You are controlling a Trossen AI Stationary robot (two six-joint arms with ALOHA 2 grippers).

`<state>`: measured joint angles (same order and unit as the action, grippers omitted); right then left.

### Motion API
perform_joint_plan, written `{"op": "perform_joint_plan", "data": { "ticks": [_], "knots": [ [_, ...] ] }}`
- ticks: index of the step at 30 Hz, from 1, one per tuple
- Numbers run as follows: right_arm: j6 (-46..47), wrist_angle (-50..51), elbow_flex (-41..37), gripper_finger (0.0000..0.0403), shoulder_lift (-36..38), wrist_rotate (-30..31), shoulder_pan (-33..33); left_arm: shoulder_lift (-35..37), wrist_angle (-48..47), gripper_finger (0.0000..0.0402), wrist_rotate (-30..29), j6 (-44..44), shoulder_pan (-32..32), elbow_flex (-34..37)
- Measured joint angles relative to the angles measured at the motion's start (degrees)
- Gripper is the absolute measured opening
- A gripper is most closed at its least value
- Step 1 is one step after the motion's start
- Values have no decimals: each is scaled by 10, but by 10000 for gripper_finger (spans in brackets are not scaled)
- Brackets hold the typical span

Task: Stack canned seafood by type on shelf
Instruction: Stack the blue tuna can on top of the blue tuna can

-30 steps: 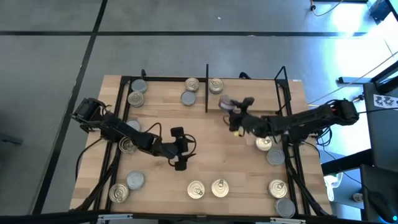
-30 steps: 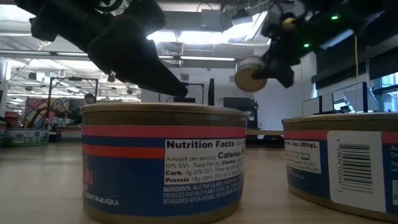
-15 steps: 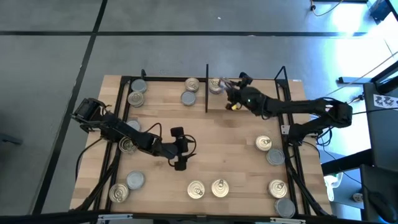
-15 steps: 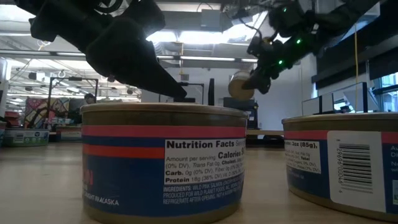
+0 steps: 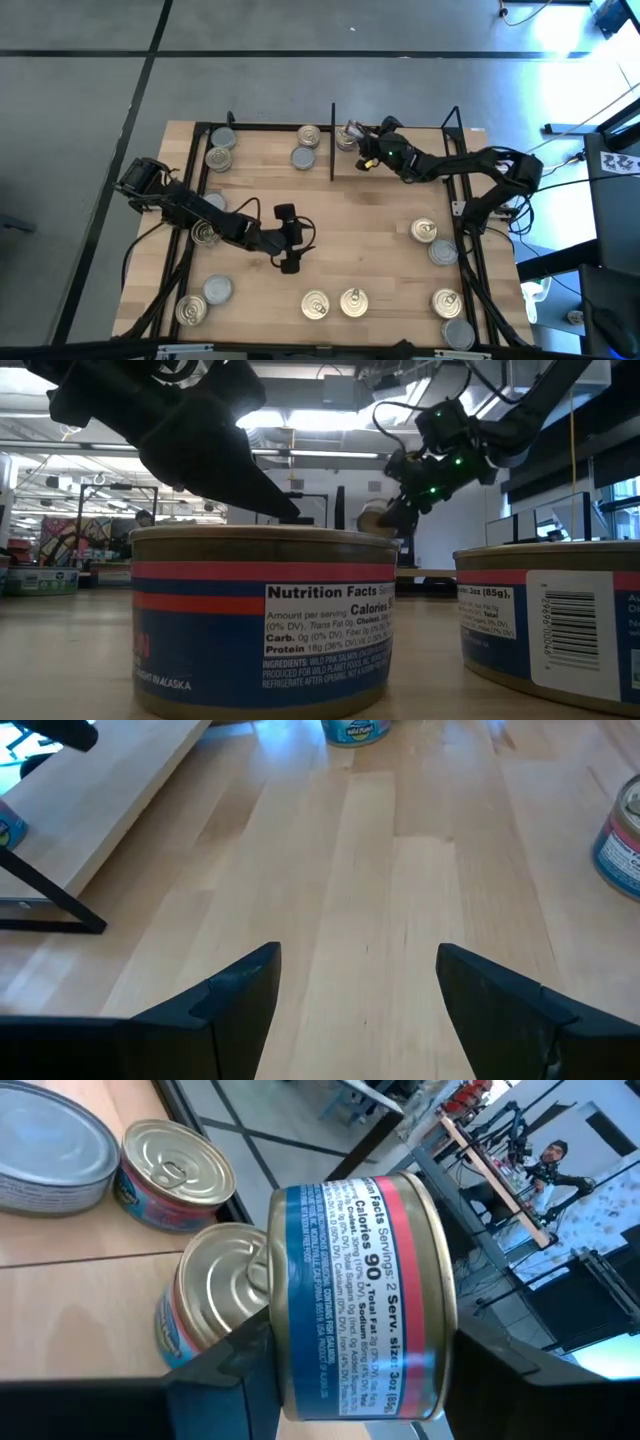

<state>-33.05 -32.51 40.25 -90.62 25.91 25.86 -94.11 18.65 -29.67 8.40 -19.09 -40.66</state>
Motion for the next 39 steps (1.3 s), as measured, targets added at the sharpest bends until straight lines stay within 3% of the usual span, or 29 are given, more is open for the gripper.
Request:
{"op": "perform_joint_plan", "data": {
  "ticks": [10, 20, 32, 39],
  "knots": [
    [-22, 11, 62, 202, -65, 6, 13, 0, -1, 265, -2, 0, 0, 0],
    [-33, 14, 67, 205, -77, 35, 12, 0, -2, 265, -2, 0, 0, 0],
    [-33, 27, 67, 270, -77, 43, 12, 0, -1, 265, -2, 2, 0, 0],
    [-35, 50, 67, 279, -64, 76, 12, 0, -1, 265, -2, 2, 0, 0]
  ]
}}
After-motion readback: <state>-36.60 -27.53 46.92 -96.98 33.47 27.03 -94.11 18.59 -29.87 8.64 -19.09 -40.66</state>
